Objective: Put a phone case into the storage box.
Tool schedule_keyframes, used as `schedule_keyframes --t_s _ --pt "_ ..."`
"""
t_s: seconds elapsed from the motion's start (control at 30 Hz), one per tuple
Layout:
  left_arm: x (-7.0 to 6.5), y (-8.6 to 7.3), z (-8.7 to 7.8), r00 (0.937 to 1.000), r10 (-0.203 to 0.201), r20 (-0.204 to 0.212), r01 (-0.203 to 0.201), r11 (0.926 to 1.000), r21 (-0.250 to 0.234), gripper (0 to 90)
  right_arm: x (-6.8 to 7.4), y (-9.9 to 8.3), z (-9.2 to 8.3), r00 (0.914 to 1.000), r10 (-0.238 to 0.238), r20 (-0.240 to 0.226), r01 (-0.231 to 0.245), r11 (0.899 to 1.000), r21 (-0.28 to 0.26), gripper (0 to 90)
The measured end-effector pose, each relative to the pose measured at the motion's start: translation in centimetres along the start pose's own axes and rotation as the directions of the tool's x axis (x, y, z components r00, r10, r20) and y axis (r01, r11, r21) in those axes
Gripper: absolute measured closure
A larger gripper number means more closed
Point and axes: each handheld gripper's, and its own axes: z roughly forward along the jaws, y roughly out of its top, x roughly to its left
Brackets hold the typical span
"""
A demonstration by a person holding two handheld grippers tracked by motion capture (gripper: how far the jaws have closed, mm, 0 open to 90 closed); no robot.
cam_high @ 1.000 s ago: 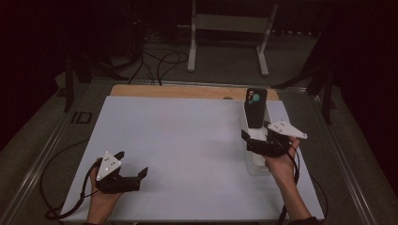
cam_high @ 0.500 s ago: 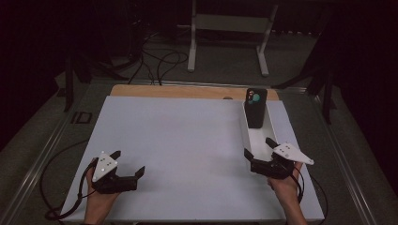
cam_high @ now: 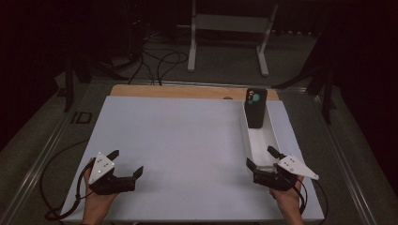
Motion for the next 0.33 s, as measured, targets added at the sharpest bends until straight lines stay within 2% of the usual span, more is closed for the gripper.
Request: schedule_keyframes --t_s 0.17,0.33 --pt "0.16 -0.11 -0.17 1.0 -0.004 0.004 0.004 0.9998 -0.018 0.0 -0.17 -0.21 -0.42 0.9999 0.009 0.004 -0.009 1.0 -0.018 8.2" --pt "0.28 -0.2 -0.18 0.9999 -0.01 0.001 0.01 0.9997 -0.022 0.0 -0.01 -0.33 -0.51 1.0 -0.008 0.006 0.008 1.0 -0.02 8.2"
